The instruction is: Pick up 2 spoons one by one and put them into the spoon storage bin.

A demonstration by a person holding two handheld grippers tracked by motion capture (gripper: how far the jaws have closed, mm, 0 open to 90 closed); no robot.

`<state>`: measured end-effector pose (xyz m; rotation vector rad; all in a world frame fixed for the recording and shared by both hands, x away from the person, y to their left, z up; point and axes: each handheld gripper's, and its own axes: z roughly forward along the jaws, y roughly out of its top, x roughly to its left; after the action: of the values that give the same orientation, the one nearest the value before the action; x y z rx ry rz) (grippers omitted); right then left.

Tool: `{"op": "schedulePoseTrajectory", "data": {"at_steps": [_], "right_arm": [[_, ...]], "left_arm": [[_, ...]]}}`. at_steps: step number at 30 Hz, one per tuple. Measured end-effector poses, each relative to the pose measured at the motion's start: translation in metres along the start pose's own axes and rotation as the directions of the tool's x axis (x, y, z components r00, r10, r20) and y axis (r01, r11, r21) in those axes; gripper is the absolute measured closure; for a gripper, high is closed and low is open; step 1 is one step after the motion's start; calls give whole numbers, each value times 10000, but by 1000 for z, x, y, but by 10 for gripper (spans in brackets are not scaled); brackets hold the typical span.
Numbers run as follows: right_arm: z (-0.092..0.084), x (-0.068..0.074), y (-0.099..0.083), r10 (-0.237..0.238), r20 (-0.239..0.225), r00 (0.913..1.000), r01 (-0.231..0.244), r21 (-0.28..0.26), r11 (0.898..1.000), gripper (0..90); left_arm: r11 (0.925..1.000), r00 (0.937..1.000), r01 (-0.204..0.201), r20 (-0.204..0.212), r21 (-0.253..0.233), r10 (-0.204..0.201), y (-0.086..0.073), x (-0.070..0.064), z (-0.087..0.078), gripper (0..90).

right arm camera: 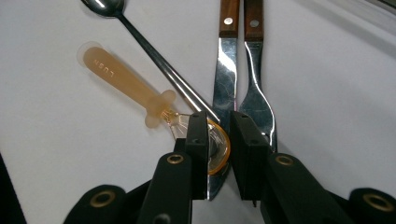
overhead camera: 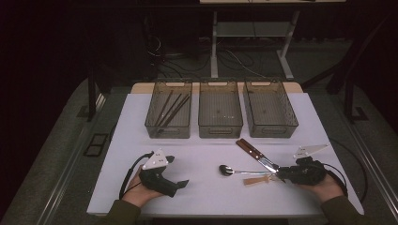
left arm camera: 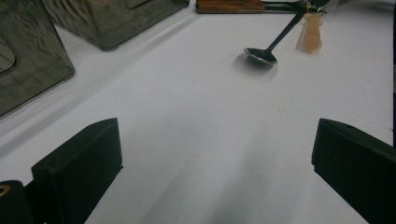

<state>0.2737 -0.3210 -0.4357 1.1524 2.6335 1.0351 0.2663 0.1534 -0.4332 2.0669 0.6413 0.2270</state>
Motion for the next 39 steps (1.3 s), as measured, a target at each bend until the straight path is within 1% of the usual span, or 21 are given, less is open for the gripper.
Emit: {"op": "schedulePoseTrajectory", "data": {"at_steps": [6, 11, 14, 16, 20, 21, 22, 25, 26, 31, 36, 39], "right_arm": [[-3, 3, -2, -88, -106, 9999, 88, 21, 10000, 774], [-1, 7, -2, -194, -174, 9997, 196, 131, 9997, 774], [0, 8, -2, -139, -293, 9995, 145, 200, 9997, 764], [1, 8, -3, -221, -352, 9991, 230, 270, 9994, 758], [5, 10, -4, -441, -454, 9980, 463, 500, 9977, 758], [6, 10, -4, -472, -552, 9974, 501, 536, 9973, 757], [7, 12, -4, -643, -594, 9962, 675, 542, 9962, 756], [7, 15, -3, -1028, -508, 9934, 1057, 581, 9927, 758], [7, 14, -4, -1106, -531, 9924, 1135, 548, 9920, 759], [7, 15, -5, -1360, -622, 9888, 1395, 559, 9886, 780], [5, 13, -6, -1520, -959, 9837, 1576, 542, 9860, 828], [4, 14, -5, -1644, -993, 9814, 1708, 597, 9835, 834]], "left_arm": [[10000, 10000, 22, -15, -3, -22, 0, 0, 0, 8], [10000, 10000, 13, -24, 0, -13, 0, 0, 0, 9], [10000, 10000, 6, -27, 2, -6, 0, 0, 0, 8], [10000, 10000, -3, -22, 5, 3, 0, 0, 0, 8], [10000, 10000, -8, -10, 31, 8, 0, 0, 0, 8], [10000, 10000, -11, -9, 32, 11, 0, 0, 0, 8], [10000, 10000, -13, -8, 33, 13, 0, 0, 0, 8], [10000, 10000, -14, 2, 53, 14, 0, 0, 0, 8], [10000, 10000, -7, 8, 65, 7, 0, -1, 0, 8], [9999, 10000, -51, 43, 102, 51, 0, -1, 1, 8], [9999, 10000, -52, 34, 108, 52, 0, -1, 1, 8], [9999, 10000, -53, 37, 108, 53, 0, -1, 1, 8]]}}
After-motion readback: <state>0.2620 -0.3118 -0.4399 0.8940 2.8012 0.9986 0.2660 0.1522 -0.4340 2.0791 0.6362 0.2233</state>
